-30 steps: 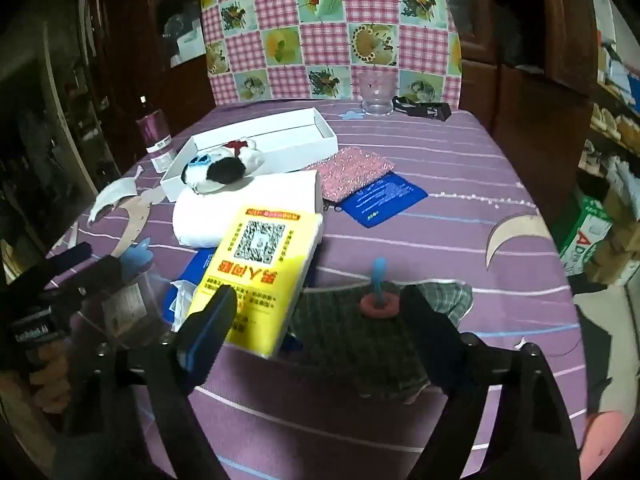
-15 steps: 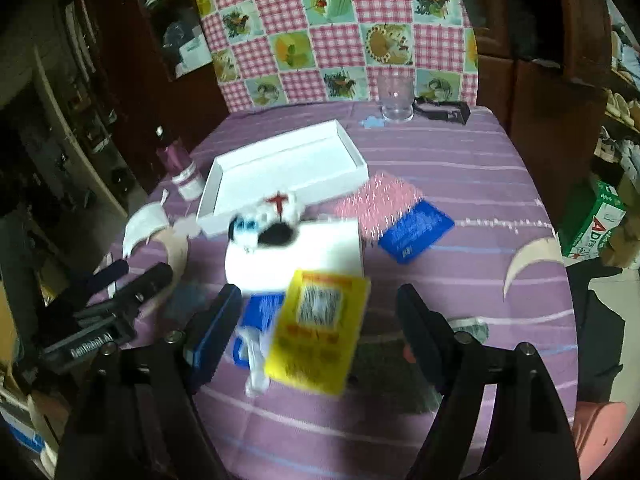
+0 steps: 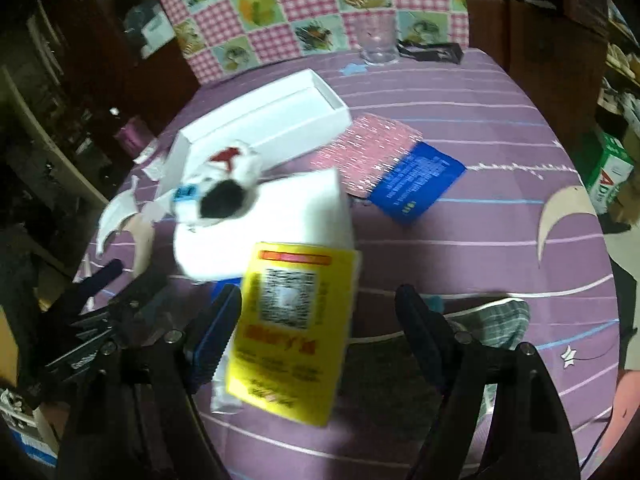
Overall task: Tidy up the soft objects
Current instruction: 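Grasp the yellow QR-code booklet with the right gripper and lift it, then grasp the white plush toy with the left gripper while the right gripper carries the booklet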
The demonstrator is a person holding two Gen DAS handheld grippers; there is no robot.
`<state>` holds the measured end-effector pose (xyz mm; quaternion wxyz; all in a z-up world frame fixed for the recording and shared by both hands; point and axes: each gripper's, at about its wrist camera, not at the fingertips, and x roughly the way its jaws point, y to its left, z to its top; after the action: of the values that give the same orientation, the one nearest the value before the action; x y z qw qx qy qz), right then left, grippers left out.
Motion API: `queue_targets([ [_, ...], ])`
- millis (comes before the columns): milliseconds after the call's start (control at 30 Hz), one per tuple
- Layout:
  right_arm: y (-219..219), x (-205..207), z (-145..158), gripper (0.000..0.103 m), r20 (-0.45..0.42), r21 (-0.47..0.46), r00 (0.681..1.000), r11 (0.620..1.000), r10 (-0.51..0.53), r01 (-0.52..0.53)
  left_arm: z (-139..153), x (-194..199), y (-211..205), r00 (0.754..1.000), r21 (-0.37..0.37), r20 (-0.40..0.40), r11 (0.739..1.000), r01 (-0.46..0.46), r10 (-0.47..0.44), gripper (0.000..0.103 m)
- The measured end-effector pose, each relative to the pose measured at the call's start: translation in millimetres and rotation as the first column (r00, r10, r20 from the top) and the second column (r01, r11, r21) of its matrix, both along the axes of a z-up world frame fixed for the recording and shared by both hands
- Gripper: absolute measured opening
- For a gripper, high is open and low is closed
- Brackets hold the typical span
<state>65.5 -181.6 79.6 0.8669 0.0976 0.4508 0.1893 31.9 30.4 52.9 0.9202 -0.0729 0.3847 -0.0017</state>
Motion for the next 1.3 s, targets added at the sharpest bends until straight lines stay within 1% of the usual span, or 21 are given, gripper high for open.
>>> queue_targets([
  [33,0,-1,-1,0.080,0.014,0.011,1.000,1.000,-0.002,0.002,0,-2,-1,1.000,-0.001,0.003,1.000,0.007,-0.007,0.098],
  [167,7,3,-12,0.080,-0.027,0.007,0.999,1.000,-0.023,0.023,-3,-1,-3,1.000,0.029,-0.017,1.000,-0.009,0.010,0.098],
  [233,10,3,-17,0.080,-0.034,0.002,0.999,1.000,-0.030,0.030,-6,1,-3,0.999,0.048,-0.035,0.998,-0.027,0.029,0.098],
  [400,20,1,-19,0.080,0.002,-0.039,0.999,0.999,-0.036,0.037,-10,3,-4,0.998,0.067,-0.054,0.997,-0.037,0.040,0.098],
  [533,28,0,-24,0.080,0.004,-0.095,1.000,0.995,-0.027,0.027,-12,3,-7,0.997,0.087,-0.060,0.996,-0.035,0.040,0.098],
  [667,35,-3,-26,0.081,0.032,-0.147,0.999,0.989,-0.031,0.035,-13,4,-7,0.996,0.112,-0.061,0.992,-0.051,0.058,0.098],
  [767,42,-5,-29,0.081,0.038,-0.208,0.999,0.978,-0.016,0.023,-14,5,-5,0.996,0.116,-0.062,0.991,-0.062,0.070,0.098],
  [867,42,-4,-30,0.081,0.027,-0.236,1.000,0.972,-0.012,0.018,-15,5,-5,0.995,0.115,-0.065,0.991,-0.062,0.070,0.098],
  [967,39,-4,-29,0.080,0.017,-0.222,1.000,0.975,-0.022,0.026,-15,6,-5,0.996,0.114,-0.067,0.992,-0.057,0.065,0.098],
  [1033,37,-3,-29,0.076,0.011,-0.206,1.000,0.978,-0.028,0.030,-15,6,-5,0.996,0.110,-0.064,0.993,-0.053,0.060,0.098],
  [1067,36,-3,-28,0.072,0.011,-0.198,1.000,0.980,-0.028,0.030,-15,5,-6,0.996,0.108,-0.062,0.993,-0.052,0.059,0.098],
  [1200,33,-4,-26,0.070,0.012,-0.172,0.999,0.984,-0.033,0.035,-14,5,-4,0.997,0.091,-0.053,0.995,-0.049,0.054,0.098],
  [1300,28,-4,-22,0.069,0.013,-0.136,0.999,0.990,-0.036,0.037,-11,3,-4,0.998,0.076,-0.038,0.996,-0.041,0.044,0.098],
])
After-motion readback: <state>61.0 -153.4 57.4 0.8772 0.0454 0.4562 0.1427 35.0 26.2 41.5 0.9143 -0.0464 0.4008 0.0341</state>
